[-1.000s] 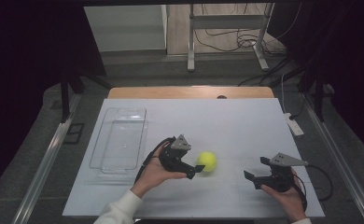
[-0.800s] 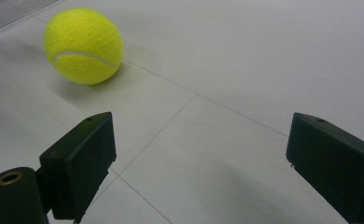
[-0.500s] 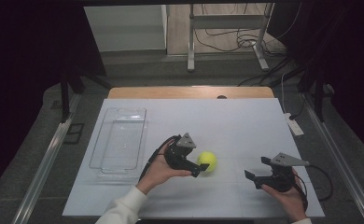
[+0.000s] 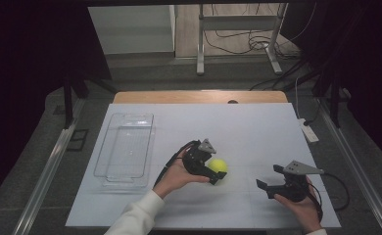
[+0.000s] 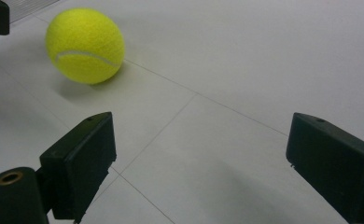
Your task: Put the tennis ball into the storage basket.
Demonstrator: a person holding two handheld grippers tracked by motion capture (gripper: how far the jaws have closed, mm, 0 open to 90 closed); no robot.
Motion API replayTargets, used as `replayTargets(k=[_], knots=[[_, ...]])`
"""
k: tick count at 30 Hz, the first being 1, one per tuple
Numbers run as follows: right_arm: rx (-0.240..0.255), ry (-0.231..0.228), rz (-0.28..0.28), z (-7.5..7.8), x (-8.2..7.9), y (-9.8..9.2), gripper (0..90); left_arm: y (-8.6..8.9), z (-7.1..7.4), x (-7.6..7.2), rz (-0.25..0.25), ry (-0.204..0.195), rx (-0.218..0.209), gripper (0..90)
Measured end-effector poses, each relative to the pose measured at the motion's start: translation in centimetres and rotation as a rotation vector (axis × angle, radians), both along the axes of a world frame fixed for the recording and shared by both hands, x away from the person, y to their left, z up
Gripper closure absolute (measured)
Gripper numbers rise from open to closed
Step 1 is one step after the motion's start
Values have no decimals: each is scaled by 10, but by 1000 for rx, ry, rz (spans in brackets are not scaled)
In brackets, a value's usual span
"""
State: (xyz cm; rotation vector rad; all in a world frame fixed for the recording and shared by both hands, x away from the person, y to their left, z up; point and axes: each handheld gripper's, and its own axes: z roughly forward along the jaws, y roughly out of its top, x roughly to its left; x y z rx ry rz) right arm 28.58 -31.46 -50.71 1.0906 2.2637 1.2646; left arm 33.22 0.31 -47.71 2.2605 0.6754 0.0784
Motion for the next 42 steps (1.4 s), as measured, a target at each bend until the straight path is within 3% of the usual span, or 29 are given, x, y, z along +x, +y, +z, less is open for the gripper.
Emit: replayTargets(k=[13, 26, 30, 33, 36, 42], knots=[[2, 3, -3, -1, 0, -1, 85, -13, -8, 8, -10, 38, 34, 59], [0, 5, -3, -1, 1, -1, 85, -24, -21, 13, -35, 67, 119, 55], [-1, 5, -2, -1, 0, 0, 85, -24, -21, 11, -34, 47, 150, 109], [0, 5, -4, -1, 1, -1, 85, -23, -20, 11, -2, 35, 157, 244], [-1, 6, -4, -1, 1, -1, 85, -21, -20, 12, -3, 46, 151, 251], [-1, 6, -6, -1, 1, -1, 85, -21, -17, 8, -5, 18, 169, 258]])
